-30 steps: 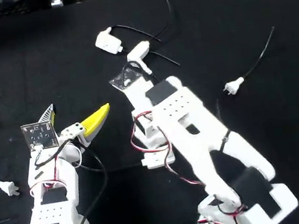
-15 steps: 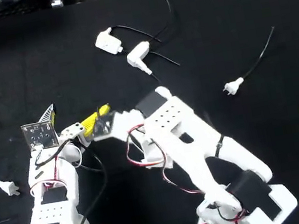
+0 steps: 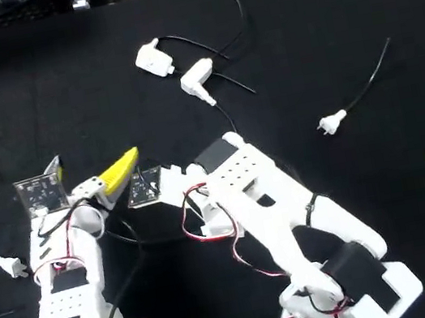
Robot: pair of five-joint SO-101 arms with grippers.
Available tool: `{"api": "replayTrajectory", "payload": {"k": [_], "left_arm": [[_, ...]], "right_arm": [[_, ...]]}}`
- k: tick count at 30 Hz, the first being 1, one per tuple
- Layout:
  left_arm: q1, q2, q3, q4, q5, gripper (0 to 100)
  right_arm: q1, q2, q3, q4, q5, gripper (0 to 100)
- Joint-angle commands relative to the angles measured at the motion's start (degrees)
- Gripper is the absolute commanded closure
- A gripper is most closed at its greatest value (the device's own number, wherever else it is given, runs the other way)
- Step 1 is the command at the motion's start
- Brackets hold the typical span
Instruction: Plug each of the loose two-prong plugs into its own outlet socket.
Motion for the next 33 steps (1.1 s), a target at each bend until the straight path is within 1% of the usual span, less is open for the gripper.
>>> {"api": "replayTrajectory", "payload": {"k": [1,3,6,10,13,14,17,21,24,29,33], "left_arm": [[-4.26,-0.79,1.27,0.97,-0.18,48],[-6.99,-0.79,1.27,0.97,-0.18,48],[-13.32,-0.35,1.27,1.93,-0.18,48],[-23.16,-0.88,1.27,8.26,-0.18,48],[-29.23,-0.88,1.27,10.90,0.18,48],[-30.02,-0.88,1.27,11.43,0.26,48],[-30.55,-0.88,1.27,11.96,0.26,48],[-30.20,-0.88,1.27,11.96,0.18,48],[-30.29,-0.88,1.27,11.96,0.18,48],[-30.20,-0.88,1.27,11.96,0.18,48],[-30.20,-0.88,1.27,11.96,0.26,48]], "right_arm": [[-0.53,-1.98,-2.86,-0.53,0.44,48.2],[-0.62,-1.98,-2.86,-0.44,0.44,48.2],[-0.70,-1.98,-2.59,-0.70,0.53,48.3],[-2.02,-1.54,-2.42,-0.79,0.88,48.3],[-5.01,-1.45,-0.75,-2.02,0.97,48.3],[-6.42,-1.45,0.13,-2.81,1.14,48.3],[-10.11,-1.45,3.47,-5.10,5.45,48.3],[-10.73,-1.45,4.79,-7.21,6.86,48.3],[-8.35,-1.45,4.88,-6.95,8.97,48.3],[-0.97,-1.36,4.97,-7.21,14.77,48.4],[0.97,-1.36,6.20,-7.30,15.74,48.4]]}}
